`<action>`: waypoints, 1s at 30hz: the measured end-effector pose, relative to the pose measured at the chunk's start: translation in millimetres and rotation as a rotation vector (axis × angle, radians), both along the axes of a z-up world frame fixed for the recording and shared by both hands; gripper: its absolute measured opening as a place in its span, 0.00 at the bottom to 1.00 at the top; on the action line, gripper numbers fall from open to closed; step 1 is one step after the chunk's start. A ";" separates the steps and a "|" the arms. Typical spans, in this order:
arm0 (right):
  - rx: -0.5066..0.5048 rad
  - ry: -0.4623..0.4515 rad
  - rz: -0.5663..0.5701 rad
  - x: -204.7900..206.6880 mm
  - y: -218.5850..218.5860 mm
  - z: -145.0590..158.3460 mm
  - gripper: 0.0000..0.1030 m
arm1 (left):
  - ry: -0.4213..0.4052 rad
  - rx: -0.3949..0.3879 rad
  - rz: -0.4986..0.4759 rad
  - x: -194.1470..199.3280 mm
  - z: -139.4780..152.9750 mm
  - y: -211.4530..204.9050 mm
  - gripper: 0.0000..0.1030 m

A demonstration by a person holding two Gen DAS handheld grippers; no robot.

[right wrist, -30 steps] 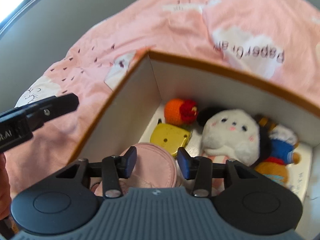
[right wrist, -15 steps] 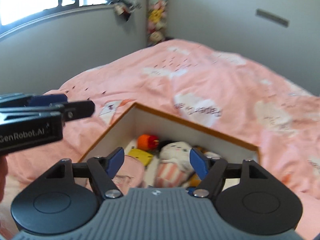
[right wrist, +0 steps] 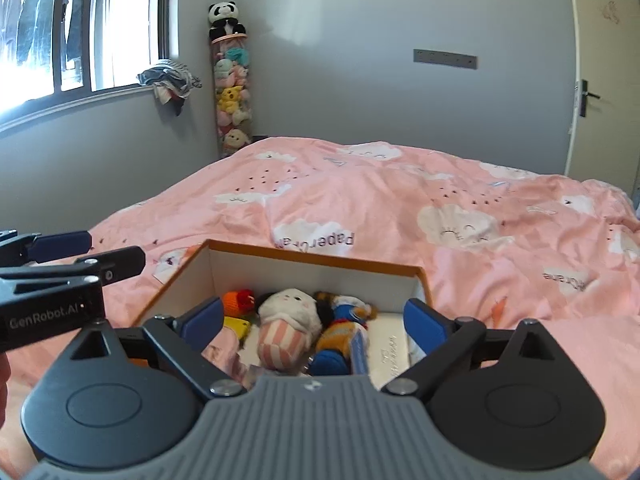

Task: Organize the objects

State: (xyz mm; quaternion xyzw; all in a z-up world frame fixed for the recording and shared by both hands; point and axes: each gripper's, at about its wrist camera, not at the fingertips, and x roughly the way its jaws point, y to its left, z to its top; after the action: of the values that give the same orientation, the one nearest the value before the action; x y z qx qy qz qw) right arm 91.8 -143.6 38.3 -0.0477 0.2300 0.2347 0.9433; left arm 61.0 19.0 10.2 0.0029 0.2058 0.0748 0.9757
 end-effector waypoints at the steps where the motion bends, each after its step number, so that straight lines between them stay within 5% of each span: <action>1: -0.006 -0.004 -0.008 -2.8 -2.4 -2.1 0.96 | 0.013 -0.014 -0.004 0.8 -3.6 0.3 0.73; 7: -0.019 0.051 -0.078 -5.6 -12.8 -28.2 0.99 | 0.136 -0.126 0.029 6.2 -33.0 5.0 0.75; 10: -0.021 0.073 -0.097 -2.4 -12.1 -39.5 0.99 | 0.164 -0.111 0.056 5.2 -44.0 4.4 0.75; 30: -0.010 0.107 -0.089 6.2 -8.7 -59.6 0.99 | 0.139 -0.054 0.083 0.1 -56.2 -3.4 0.75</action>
State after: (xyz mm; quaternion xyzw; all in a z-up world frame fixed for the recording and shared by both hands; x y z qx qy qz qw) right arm 98.0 -152.3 -21.4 -0.0293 0.2830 0.1935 0.9389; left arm 61.0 15.5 -46.0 -0.0269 0.2752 0.1090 0.9548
